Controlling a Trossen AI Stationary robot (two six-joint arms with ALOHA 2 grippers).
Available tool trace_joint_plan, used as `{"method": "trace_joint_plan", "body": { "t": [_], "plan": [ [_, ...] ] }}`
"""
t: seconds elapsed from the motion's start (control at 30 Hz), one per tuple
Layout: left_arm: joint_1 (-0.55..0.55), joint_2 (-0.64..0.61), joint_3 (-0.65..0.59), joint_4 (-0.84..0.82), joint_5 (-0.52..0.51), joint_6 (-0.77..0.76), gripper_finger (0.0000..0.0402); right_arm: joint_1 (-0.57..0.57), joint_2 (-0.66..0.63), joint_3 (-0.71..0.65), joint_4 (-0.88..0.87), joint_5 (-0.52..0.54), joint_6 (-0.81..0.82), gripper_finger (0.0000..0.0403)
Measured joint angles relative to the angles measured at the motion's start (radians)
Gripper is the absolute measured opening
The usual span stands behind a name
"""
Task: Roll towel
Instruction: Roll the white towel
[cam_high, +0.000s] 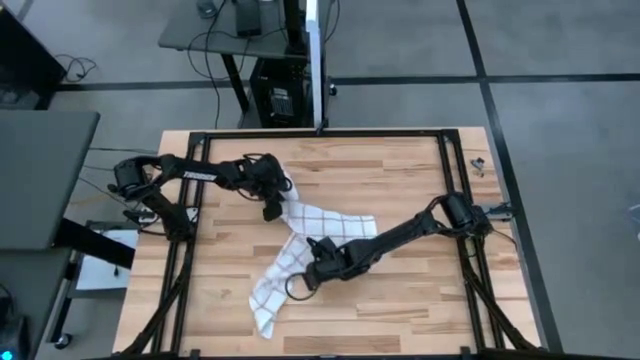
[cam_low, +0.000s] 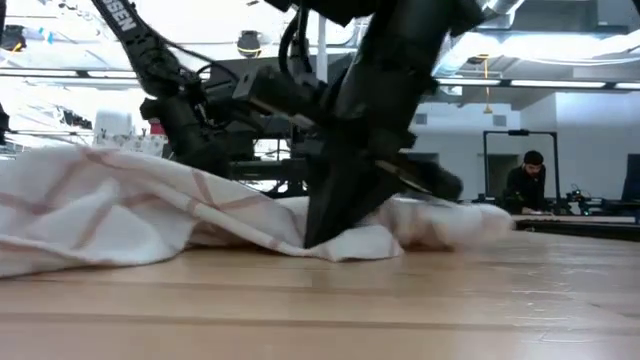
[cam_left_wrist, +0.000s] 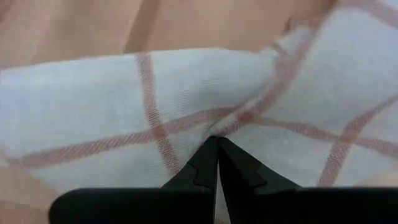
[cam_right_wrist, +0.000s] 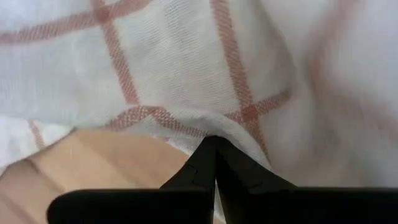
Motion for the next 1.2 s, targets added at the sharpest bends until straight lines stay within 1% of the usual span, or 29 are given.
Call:
{"method": "trace_joint_plan", "body": {
  "t": [0.17,0.3,0.37,0.47,0.57,0.63,0.73,0.8,0.9,0.97,1.07,1.2],
  "plan": [
    [0.069,-0.003,-0.059,0.022,0.01,-0.021,0.0,0.062,-0.019,-0.001,-0.057,-0.076,0.002,0.0],
    [0.111,-0.005,-0.067,0.023,0.009,-0.076,0.0,0.099,-0.055,-0.005,-0.179,-0.093,0.009,0.0],
    [0.122,-0.027,-0.058,0.01,-0.006,-0.106,0.0,0.103,-0.085,-0.009,-0.253,-0.099,0.013,0.0],
    [0.124,-0.088,-0.031,-0.048,-0.035,-0.127,0.0,0.092,-0.167,-0.008,-0.347,-0.078,-0.003,0.0],
    [0.12,-0.192,0.029,-0.068,-0.031,-0.134,0.0,0.072,-0.268,-0.007,-0.418,-0.017,-0.054,0.0],
    [0.109,-0.266,0.063,-0.11,-0.025,-0.136,0.0,0.064,-0.337,-0.007,-0.428,0.026,-0.113,0.0],
    [0.067,-0.363,0.089,-0.136,-0.019,-0.159,0.0,0.047,-0.442,-0.006,-0.424,0.085,-0.211,0.0],
    [0.029,-0.421,0.102,-0.125,-0.013,-0.198,0.0,0.024,-0.493,-0.003,-0.417,0.098,-0.286,0.0],
    [-0.038,-0.479,0.105,-0.142,-0.011,-0.236,0.0,-0.012,-0.545,-0.004,-0.402,0.106,-0.393,0.0],
    [-0.083,-0.503,0.105,-0.157,-0.008,-0.275,0.0,-0.039,-0.568,-0.004,-0.389,0.112,-0.498,0.0],
    [-0.154,-0.514,0.105,-0.188,-0.005,-0.365,0.0,-0.094,-0.568,-0.009,-0.415,0.12,-0.608,0.0],
    [-0.274,-0.46,0.101,-0.199,-0.005,-0.438,0.0,-0.175,-0.51,-0.096,-0.399,0.13,-0.711,0.0]
  ]
}}
